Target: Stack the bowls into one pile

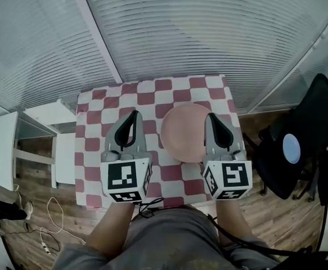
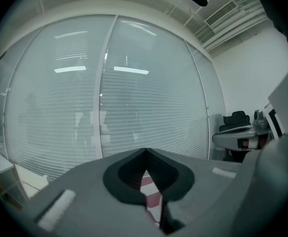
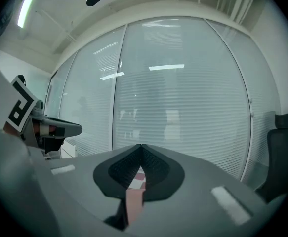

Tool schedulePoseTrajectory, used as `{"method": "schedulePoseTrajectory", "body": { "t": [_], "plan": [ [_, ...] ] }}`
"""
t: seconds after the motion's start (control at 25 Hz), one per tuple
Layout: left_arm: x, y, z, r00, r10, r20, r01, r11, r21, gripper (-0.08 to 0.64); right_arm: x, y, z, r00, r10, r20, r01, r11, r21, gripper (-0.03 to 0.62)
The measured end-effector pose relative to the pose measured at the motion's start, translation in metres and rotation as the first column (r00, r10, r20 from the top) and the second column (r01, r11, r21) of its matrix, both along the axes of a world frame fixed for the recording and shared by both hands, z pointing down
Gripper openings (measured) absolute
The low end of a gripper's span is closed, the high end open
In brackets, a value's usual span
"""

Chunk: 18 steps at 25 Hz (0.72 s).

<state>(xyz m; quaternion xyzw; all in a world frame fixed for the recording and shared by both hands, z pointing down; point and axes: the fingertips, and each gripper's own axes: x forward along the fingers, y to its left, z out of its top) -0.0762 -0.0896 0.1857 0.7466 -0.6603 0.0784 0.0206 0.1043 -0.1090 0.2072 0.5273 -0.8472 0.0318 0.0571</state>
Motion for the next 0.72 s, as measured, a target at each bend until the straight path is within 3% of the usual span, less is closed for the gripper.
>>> {"method": "schedulePoseTrajectory", "body": {
  "t": [0.4,0.72],
  "plan": [
    [-0.014,0.043,-0.028,0.999,0.034,0.041,-0.038,0.995,0.092,0.0,-0.025,0.042,-0.031,1.0,0.003,-0.027,-0.001,0.996,0.086,0.025],
    [-0.014,0.058,-0.037,0.998,0.054,0.044,-0.059,0.991,0.116,0.0,-0.032,0.057,-0.04,0.999,0.003,-0.04,0.002,0.994,0.113,0.023]
  ]
}}
